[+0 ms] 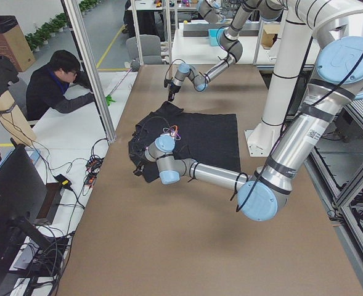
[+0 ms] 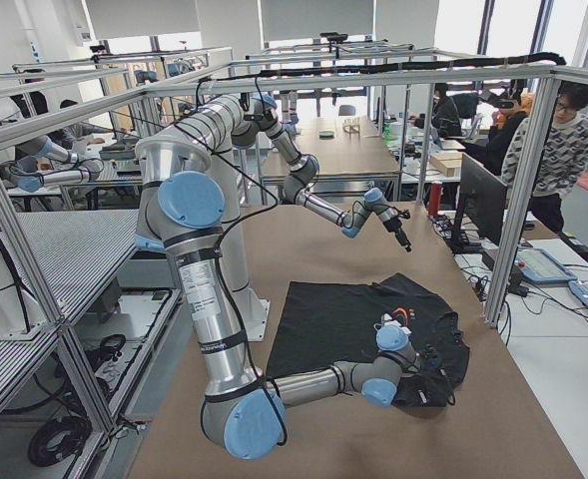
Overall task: Fold clothes
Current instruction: 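Lower the right gripper onto its nearest sleeve while the left approaches the other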
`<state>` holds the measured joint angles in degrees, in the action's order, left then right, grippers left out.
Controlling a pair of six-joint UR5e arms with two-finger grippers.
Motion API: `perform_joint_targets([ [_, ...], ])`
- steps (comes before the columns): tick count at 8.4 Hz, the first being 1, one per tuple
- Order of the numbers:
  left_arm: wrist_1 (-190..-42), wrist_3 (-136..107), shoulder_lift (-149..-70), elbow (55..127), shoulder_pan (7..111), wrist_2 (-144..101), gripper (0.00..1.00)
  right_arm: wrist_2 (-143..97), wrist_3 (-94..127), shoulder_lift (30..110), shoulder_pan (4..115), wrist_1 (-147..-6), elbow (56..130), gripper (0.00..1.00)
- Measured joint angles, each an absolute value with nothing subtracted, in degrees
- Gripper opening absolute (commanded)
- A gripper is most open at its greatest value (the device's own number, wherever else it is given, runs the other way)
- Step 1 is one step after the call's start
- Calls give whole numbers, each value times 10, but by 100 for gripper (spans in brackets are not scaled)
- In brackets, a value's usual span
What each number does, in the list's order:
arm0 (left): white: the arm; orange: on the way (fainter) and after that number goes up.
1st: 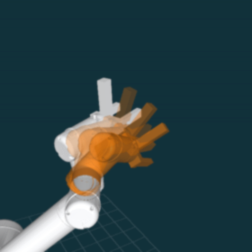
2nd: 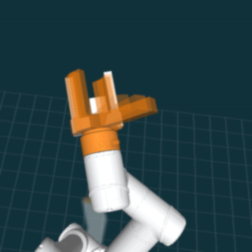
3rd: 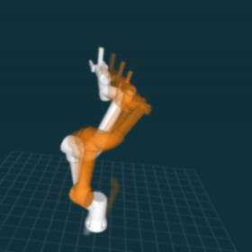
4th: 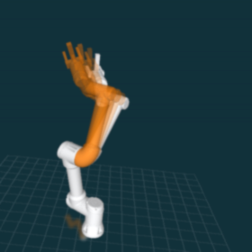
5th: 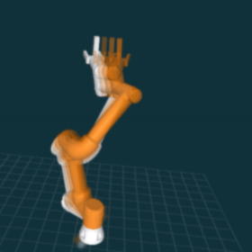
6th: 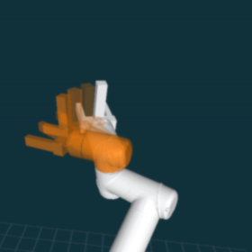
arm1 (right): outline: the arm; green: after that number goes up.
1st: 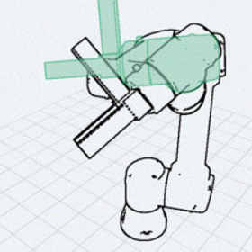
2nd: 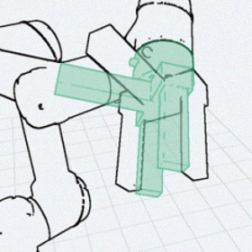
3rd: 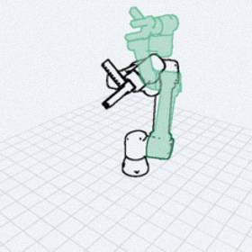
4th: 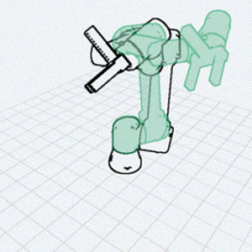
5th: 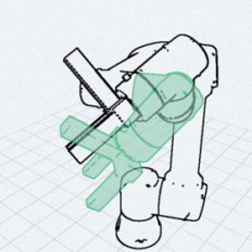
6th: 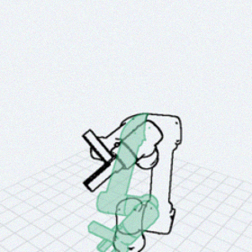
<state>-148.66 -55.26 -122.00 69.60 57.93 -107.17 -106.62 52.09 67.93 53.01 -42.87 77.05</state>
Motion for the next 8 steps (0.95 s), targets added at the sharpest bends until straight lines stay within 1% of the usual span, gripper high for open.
perform_joint_targets([
  [2,-1488,-552,-1220,696,580,-1072,94,-1083,522,664,534,-449,803,0],
  [3,-1488,-552,-1220,696,580,-1071,94,-1083,523,639,533,-476,810,0],
  [5,-1489,-550,-1217,696,580,-1071,94,-1065,547,563,518,-542,802,0],
  [6,-1489,-549,-1214,695,579,-1071,94,-1039,560,526,503,-559,783,0],
  [7,-1489,-548,-1212,694,579,-1071,94,-1008,570,495,487,-567,758,96],
  [8,-1489,-548,-1210,693,579,-1071,94,-983,576,477,473,-569,742,95],
])
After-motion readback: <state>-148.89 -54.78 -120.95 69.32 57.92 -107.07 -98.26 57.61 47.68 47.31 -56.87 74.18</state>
